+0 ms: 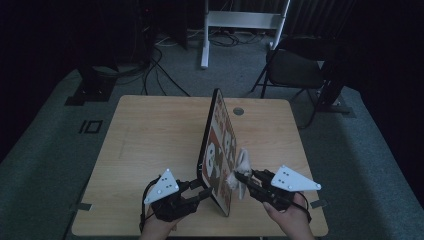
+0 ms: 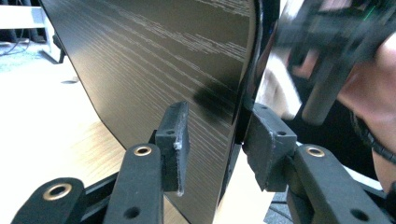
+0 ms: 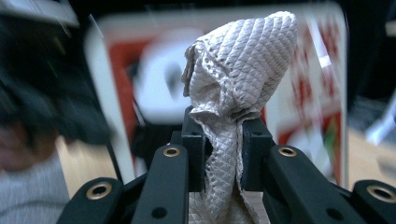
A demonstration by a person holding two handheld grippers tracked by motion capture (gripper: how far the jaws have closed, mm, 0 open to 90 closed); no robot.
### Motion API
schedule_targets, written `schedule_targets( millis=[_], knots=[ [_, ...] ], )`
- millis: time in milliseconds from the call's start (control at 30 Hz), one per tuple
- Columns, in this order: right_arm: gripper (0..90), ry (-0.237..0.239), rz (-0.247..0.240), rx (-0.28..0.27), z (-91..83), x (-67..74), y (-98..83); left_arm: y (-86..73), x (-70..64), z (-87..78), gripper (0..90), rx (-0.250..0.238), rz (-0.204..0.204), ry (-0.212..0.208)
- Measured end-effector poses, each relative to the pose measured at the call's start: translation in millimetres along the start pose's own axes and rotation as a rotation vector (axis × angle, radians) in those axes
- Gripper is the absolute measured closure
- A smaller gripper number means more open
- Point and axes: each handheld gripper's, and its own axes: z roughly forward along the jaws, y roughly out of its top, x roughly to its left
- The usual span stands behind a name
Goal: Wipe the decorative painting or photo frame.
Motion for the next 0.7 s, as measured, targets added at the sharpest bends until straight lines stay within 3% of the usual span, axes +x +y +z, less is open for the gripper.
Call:
schedule_targets(
  millis=[200,333,467,633,700],
  knots=[
    [76.0,0.118,-0.086,-0.115,20.8,23.4,59.3,-0.2,-1.4,-0.8,64.5,0.011,0.022,0.015],
    [75.9,0.159,-0.115,-0.141,39.1,32.7,82.5,-0.2,-1.4,-1.1,64.7,0.009,0.018,0.017],
    [75.7,0.19,-0.118,-0.119,57.5,36.3,88.7,-0.5,-1.5,-1.1,64.9,0.007,0.014,0.017],
    [76.0,0.158,-0.153,-0.018,81.1,31.4,78.3,-0.6,-1.1,-1.9,65.5,0.006,0.012,0.018],
    [76.0,0.164,-0.138,-0.019,83.5,28.9,76.2,-1.0,-0.1,-2.5,65.6,0.004,0.014,0.021]
  ],
)
